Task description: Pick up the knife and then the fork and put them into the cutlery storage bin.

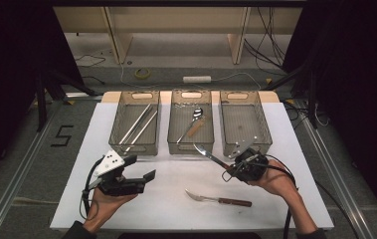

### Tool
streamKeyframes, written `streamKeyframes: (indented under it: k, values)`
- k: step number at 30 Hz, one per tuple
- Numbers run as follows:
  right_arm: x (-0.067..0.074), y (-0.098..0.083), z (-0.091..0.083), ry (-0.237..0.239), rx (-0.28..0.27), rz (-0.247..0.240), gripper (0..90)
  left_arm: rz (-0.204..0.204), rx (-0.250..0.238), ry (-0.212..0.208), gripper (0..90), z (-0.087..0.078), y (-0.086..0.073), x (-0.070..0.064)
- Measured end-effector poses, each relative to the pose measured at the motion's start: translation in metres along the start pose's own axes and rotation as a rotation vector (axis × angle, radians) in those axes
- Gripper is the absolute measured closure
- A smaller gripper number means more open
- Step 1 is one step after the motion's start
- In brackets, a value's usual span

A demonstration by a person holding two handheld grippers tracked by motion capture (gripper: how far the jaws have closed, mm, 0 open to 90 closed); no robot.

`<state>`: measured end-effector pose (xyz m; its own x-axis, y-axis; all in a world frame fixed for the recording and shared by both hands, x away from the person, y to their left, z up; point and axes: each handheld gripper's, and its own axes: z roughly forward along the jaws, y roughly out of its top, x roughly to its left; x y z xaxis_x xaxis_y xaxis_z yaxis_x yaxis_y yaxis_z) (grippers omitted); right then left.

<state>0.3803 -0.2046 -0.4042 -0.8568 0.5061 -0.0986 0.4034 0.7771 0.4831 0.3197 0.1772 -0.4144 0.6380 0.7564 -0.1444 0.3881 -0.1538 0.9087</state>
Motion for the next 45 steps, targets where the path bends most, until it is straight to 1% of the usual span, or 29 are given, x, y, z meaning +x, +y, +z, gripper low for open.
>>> streamKeyframes:
  k: [4, 6, 8, 10, 11, 12, 14, 15, 16, 19, 21, 23, 25, 28, 31, 33, 34, 39, 41, 42, 45]
  values:
    - [-0.007, 0.003, -0.005, -0.009, -0.025, 0.045, 77.5, -0.006, -0.006, 0.003, 15.6, 0.000, 0.000, 0.001]
    - [-0.011, 0.005, -0.006, -0.022, -0.039, 0.061, 77.5, -0.006, -0.006, 0.008, 15.5, 0.000, 0.000, 0.001]
    - [-0.015, 0.007, -0.007, -0.020, -0.054, 0.082, 77.5, -0.006, -0.008, 0.010, 15.5, -0.001, -0.001, 0.002]
    - [-0.019, 0.009, -0.007, -0.022, -0.063, 0.089, 77.5, -0.006, -0.012, 0.013, 15.5, -0.001, -0.001, 0.002]
    - [-0.020, 0.011, -0.007, -0.025, -0.063, 0.108, 77.5, -0.009, -0.018, 0.015, 15.5, -0.001, 0.000, 0.002]
    - [-0.022, 0.012, -0.007, -0.028, -0.064, 0.105, 77.5, -0.011, -0.020, 0.014, 15.5, -0.001, 0.000, 0.002]
    - [-0.026, 0.014, -0.006, -0.054, -0.058, 0.112, 77.4, -0.011, -0.020, 0.016, 15.4, -0.002, 0.000, 0.003]
    - [-0.028, 0.015, -0.006, -0.049, -0.069, 0.116, 77.4, -0.012, -0.021, 0.016, 15.4, -0.001, -0.001, 0.003]
    - [-0.030, 0.016, -0.007, -0.048, -0.073, 0.130, 77.5, -0.012, -0.019, 0.016, 15.3, -0.001, -0.001, 0.003]
    - [-0.038, 0.019, -0.010, -0.054, -0.087, 0.146, 77.5, -0.013, -0.020, 0.015, 15.2, -0.001, -0.001, 0.003]
    - [-0.044, 0.021, -0.012, -0.066, -0.096, 0.163, 77.4, -0.011, -0.024, 0.019, 15.3, -0.001, -0.001, 0.002]
    - [-0.052, 0.022, -0.014, -0.073, -0.117, 0.189, 77.4, -0.010, -0.034, 0.021, 15.3, -0.002, 0.000, 0.002]
    - [-0.060, 0.023, -0.015, -0.080, -0.120, 0.210, 77.5, -0.012, -0.032, 0.019, 15.3, -0.002, 0.000, 0.003]
    - [-0.069, 0.025, -0.017, -0.089, -0.122, 0.222, 77.4, -0.016, -0.028, 0.018, 15.2, -0.002, -0.001, 0.003]
    - [-0.080, 0.026, -0.021, -0.096, -0.125, 0.251, 77.5, -0.015, -0.027, 0.017, 15.2, -0.002, -0.001, 0.003]
    - [-0.086, 0.026, -0.023, -0.106, -0.128, 0.261, 77.4, -0.017, -0.024, 0.015, 15.1, -0.001, -0.001, 0.003]
    - [-0.088, 0.027, -0.024, -0.105, -0.126, 0.272, 77.4, -0.017, -0.023, 0.015, 15.1, -0.001, -0.001, 0.003]
    - [-0.099, 0.032, -0.028, -0.110, -0.133, 0.294, 77.5, -0.016, -0.020, 0.015, 15.0, 0.000, -0.001, 0.003]
    - [-0.103, 0.034, -0.027, -0.116, -0.131, 0.301, 77.5, -0.015, -0.020, 0.015, 14.9, 0.000, -0.001, 0.002]
    - [-0.104, 0.035, -0.027, -0.111, -0.131, 0.314, 77.5, -0.016, -0.020, 0.015, 14.9, 0.000, -0.001, 0.003]
    - [-0.108, 0.038, -0.024, -0.120, -0.133, 0.323, 77.5, -0.018, -0.022, 0.014, 14.9, -0.001, -0.001, 0.003]
